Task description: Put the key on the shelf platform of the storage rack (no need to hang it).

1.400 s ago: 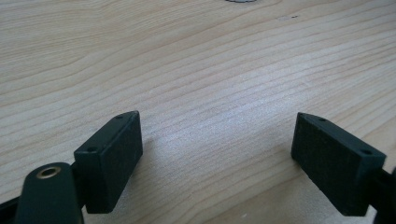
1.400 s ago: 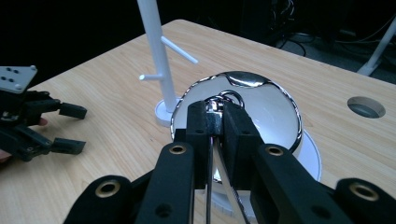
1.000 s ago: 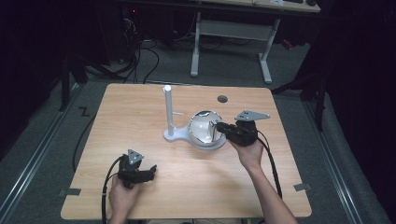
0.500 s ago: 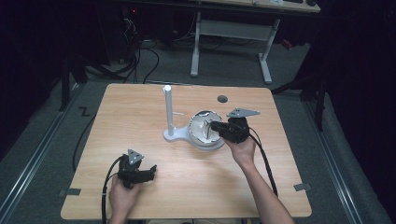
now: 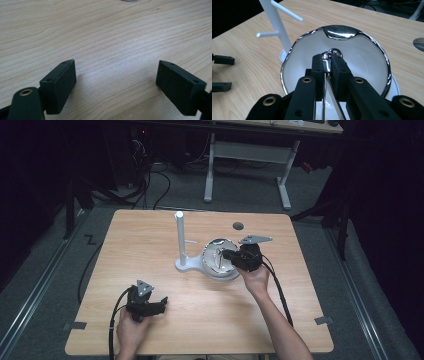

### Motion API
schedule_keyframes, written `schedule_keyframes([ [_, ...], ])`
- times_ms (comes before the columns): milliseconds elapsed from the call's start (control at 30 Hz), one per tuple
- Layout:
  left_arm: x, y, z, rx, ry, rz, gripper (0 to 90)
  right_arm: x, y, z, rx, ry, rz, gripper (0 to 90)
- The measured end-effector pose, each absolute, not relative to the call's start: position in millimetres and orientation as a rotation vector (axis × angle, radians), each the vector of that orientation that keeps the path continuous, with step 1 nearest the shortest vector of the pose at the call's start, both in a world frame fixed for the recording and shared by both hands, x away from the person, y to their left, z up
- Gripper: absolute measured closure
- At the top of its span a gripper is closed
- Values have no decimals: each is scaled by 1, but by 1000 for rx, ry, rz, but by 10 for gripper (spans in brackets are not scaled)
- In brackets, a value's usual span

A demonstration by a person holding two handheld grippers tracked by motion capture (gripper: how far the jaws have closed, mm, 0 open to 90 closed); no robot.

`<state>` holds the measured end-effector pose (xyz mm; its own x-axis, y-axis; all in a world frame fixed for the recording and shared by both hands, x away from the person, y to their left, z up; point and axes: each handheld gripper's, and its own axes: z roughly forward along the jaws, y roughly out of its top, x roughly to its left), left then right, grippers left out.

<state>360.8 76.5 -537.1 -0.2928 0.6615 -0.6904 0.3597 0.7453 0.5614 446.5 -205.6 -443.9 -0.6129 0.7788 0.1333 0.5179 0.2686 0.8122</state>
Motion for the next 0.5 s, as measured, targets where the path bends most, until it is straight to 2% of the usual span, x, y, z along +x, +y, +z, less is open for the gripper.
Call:
schedule_keyframes([
  [500,361,77,-537,786,1908,367,168,461,-190,-454,1187,2259,1192,819],
])
